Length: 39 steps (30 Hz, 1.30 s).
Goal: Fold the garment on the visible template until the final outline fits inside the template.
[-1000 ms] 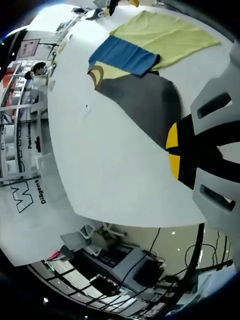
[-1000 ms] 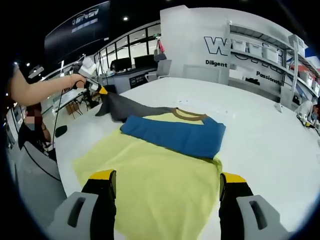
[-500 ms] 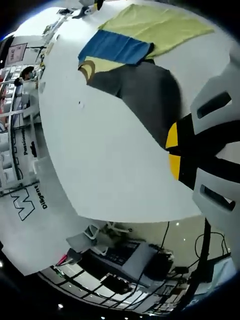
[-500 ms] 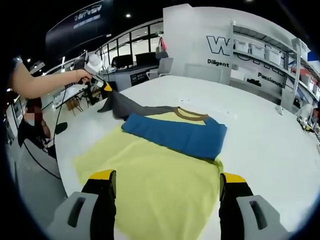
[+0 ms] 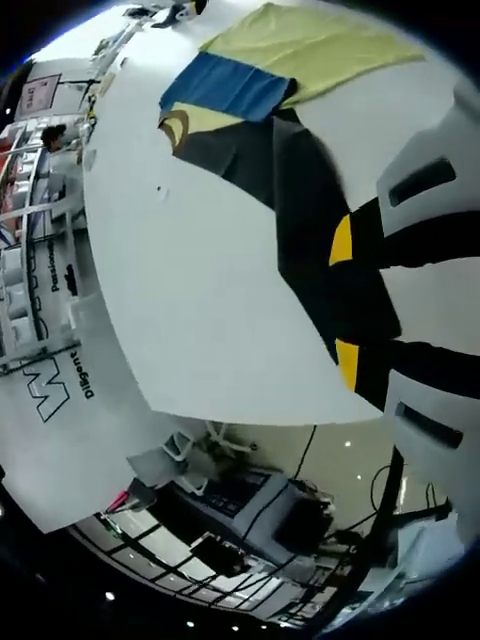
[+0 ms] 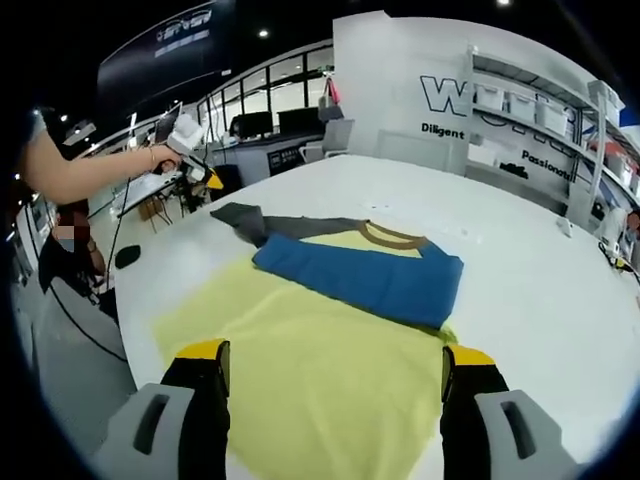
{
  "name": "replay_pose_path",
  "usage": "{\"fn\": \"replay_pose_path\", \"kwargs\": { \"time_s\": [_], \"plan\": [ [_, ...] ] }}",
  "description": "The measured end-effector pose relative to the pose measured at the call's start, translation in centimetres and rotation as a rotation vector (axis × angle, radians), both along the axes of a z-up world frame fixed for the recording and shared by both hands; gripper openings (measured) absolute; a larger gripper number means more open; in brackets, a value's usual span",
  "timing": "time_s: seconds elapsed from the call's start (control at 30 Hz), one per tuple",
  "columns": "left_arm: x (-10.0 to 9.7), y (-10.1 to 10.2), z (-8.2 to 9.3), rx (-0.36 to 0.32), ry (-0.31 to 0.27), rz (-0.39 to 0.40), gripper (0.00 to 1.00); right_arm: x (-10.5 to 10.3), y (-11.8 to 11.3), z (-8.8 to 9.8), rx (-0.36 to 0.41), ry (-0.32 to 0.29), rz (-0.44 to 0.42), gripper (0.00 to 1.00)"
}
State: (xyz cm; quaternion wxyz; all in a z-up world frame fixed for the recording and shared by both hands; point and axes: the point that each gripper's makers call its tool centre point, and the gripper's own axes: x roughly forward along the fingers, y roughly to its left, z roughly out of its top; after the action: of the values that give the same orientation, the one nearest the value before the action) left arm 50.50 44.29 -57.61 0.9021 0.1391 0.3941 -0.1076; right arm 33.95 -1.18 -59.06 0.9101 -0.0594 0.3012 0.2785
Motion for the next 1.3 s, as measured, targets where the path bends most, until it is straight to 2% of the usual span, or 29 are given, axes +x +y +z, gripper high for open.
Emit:
{"fn": "replay_pose_path", "kwargs": {
  "time_s": [0.03, 0.23, 0.27, 0.3, 0.33, 0.37, 0.53, 0.67, 0.77, 0.83, 0.87, 0.93, 1.03, 1.13, 1.2, 1.3],
  "plan": [
    [0.4, 0.1, -0.3, 0.03, 0.014, -0.017, 0.34, 0.1, 0.0, 0.1, -0.01, 0.0, 0.003, 0.85],
    [1.5, 0.5, -0.5, 0.076, 0.024, -0.045, 0.36, 0.0, 0.4, 0.3, -0.028, 0.0, 0.01, 0.85],
    [2.1, 1.0, -0.5, 0.125, -0.006, -0.049, 0.36, -0.3, 0.6, 0.3, -0.037, 0.006, 0.017, 0.85],
    [2.3, 1.4, -0.2, 0.137, -0.026, -0.035, 0.36, -0.4, 0.7, 0.2, -0.044, 0.007, 0.018, 0.85],
    [2.3, 1.5, -0.1, 0.13, -0.03, -0.035, 0.36, -0.4, 0.7, 0.2, -0.047, 0.006, 0.019, 0.85],
    [1.8, 2.0, 0.4, 0.077, -0.044, 0.003, 0.37, -0.4, 1.0, 0.3, -0.044, 0.001, 0.022, 0.85],
    [-0.5, 3.4, 0.0, 0.104, -0.031, 0.017, 0.42, -0.4, 1.8, 0.8, -0.024, -0.011, 0.039, 0.87],
    [-2.0, 4.4, -1.9, 0.051, 0.007, 0.088, 0.46, -0.4, 2.2, 0.7, -0.027, -0.01, 0.053, 0.93],
    [-2.6, 5.3, -3.8, -0.022, -0.003, 0.181, 0.47, -0.4, 2.2, 0.3, -0.028, 0.0, 0.049, 0.97],
    [-2.6, 6.0, -5.6, -0.07, 0.019, 0.243, 0.46, -0.6, 2.4, 0.1, -0.021, 0.007, 0.052, 0.99],
    [-2.0, 7.0, -7.1, -0.1, 0.026, 0.284, 0.46, -0.9, 2.9, 0.2, 0.001, 0.008, 0.072, 0.99],
    [-1.6, 8.2, -8.3, -0.17, 0.037, 0.366, 0.45, -1.3, 3.6, 0.7, 0.054, 0.018, 0.081, 0.99],
    [-1.2, 8.8, -8.6, -0.169, 0.031, 0.373, 0.42, -1.3, 3.5, 0.7, 0.052, 0.016, 0.077, 0.99],
    [-1.5, 9.1, -9.3, -0.153, 0.059, 0.389, 0.4, -1.2, 3.3, 0.8, 0.056, 0.016, 0.069, 0.99],
    [-1.6, 9.2, -9.6, -0.166, 0.071, 0.403, 0.37, -1.1, 3.2, 0.9, 0.054, 0.012, 0.063, 0.99],
    [-1.5, 9.5, -9.8, -0.149, 0.057, 0.404, 0.36, -1.1, 3.0, 1.1, 0.059, 0.009, 0.054, 0.98]
  ]
}}
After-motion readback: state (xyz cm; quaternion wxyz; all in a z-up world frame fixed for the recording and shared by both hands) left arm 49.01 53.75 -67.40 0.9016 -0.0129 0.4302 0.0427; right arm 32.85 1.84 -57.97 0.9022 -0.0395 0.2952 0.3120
